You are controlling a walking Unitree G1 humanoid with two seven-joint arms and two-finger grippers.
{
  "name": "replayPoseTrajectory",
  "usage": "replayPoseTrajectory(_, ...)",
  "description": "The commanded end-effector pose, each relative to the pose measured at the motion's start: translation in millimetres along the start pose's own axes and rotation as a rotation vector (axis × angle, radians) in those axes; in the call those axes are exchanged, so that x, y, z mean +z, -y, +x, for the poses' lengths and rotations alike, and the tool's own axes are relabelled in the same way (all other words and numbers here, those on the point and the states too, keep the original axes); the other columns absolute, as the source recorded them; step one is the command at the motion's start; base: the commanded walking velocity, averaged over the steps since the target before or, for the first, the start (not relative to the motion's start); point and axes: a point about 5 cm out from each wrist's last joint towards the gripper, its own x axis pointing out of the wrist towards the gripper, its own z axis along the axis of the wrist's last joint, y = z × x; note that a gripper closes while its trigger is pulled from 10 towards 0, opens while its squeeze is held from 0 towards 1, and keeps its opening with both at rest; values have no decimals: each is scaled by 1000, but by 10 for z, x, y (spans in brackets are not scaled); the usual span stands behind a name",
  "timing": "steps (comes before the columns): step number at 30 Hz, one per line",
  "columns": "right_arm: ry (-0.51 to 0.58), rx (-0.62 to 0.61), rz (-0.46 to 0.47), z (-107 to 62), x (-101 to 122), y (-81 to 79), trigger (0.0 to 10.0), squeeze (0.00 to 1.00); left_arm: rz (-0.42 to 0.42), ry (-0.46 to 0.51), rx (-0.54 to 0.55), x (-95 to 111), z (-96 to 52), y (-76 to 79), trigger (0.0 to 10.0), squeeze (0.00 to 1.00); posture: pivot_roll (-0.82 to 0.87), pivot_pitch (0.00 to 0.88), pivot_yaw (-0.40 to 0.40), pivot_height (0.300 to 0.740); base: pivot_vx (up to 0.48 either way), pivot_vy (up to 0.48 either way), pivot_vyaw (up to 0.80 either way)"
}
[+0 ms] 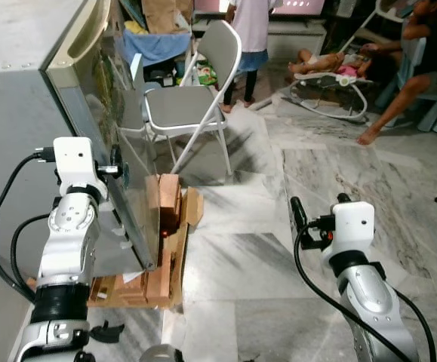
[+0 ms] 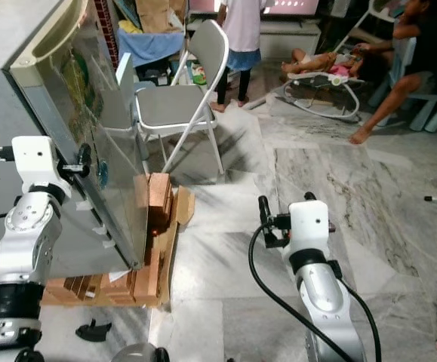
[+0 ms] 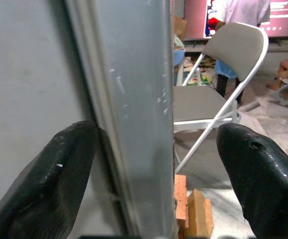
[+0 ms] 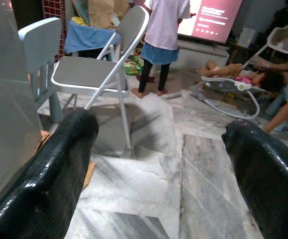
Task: Restocking fridge
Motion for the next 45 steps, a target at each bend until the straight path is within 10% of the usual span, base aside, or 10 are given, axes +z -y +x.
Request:
replayPoseTrajectory(1, 9, 2, 0, 1, 35, 13, 10000, 0, -11, 20, -33, 56, 56, 70, 10000, 0, -7, 38, -16, 740, 0, 0, 0)
replayPoseTrajectory(14, -6, -8, 11, -18, 25, 2, 10000, 0, -47, 30, -103, 198, 377, 307, 10000, 0, -21, 51, -10, 740, 0, 0, 0)
replayPoseTrajectory(22, -279, -107, -53, -160, -323, 144, 10000, 0, -173, 138, -653, 768, 317, 1490, 10000, 0, -6, 44, -16, 740, 0, 0, 0)
replayPoseTrajectory(24, -304, -95, -62, -205, -363, 170, 10000, 0, -236, 193, -849, 1023, 94, 1990, 10000, 0, -12, 37, -17, 740, 0, 0, 0)
replayPoseTrajectory(28, -308, -80, -59, -214, -379, 153, 10000, 0, -298, 264, -1035, 1254, -265, 2440, 10000, 0, -21, 33, -14, 740, 0, 0, 0)
replayPoseTrajectory(31, -304, -75, -67, -193, -364, 139, 10000, 0, -302, 265, -1031, 1221, -275, 2452, 10000, 0, -26, 32, -11, 740, 0, 0, 0)
replayPoseTrajectory(37, -289, -75, -59, -167, -342, 121, 10000, 0, -280, 202, -821, 850, -6, 1860, 10000, 0, -14, 28, -7, 740, 0, 0, 0)
replayPoseTrajectory(45, -224, -79, -71, -84, -263, 97, 10000, 0, -186, 165, -642, 473, -36, 1373, 10000, 0, 3, 12, -13, 740, 0, -369, 0)
